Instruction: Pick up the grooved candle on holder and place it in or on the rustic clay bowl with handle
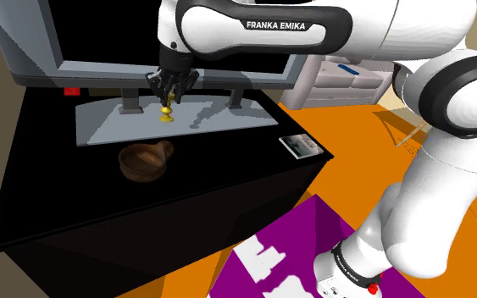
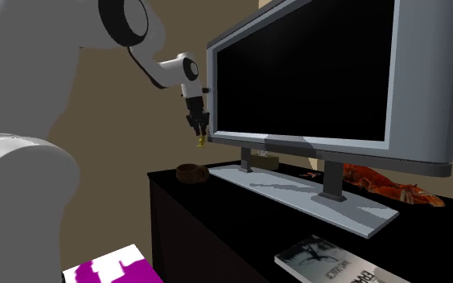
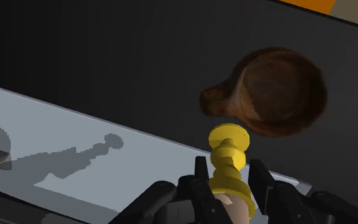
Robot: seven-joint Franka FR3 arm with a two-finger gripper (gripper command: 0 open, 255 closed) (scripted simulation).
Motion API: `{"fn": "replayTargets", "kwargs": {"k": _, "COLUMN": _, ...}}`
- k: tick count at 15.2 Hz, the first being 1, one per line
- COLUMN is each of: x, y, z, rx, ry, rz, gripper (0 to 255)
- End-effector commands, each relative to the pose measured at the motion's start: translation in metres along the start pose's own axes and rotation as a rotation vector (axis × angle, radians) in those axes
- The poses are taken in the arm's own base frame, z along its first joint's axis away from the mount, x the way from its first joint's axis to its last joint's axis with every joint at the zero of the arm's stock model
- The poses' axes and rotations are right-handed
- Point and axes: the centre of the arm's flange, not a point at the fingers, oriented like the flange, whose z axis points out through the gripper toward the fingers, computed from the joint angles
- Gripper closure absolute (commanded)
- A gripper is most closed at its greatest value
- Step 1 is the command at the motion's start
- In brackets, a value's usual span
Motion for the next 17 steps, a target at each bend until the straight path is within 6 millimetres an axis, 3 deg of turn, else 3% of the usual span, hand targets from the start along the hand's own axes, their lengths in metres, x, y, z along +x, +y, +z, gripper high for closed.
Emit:
{"fn": "replayTargets", "kwargs": {"k": 1, "x": 0.002, "y": -0.027, "z": -0.003, "rx": 0.000, "ry": 0.000, "rz": 0.002, "gripper": 255}}
{"fn": "replayTargets", "kwargs": {"k": 4, "x": 0.006, "y": -0.067, "z": -0.006, "rx": 0.000, "ry": 0.000, "rz": 0.002, "gripper": 255}}
{"fn": "replayTargets", "kwargs": {"k": 17, "x": -0.007, "y": -0.071, "z": 0.061, "rx": 0.000, "ry": 0.000, "rz": 0.002, "gripper": 255}}
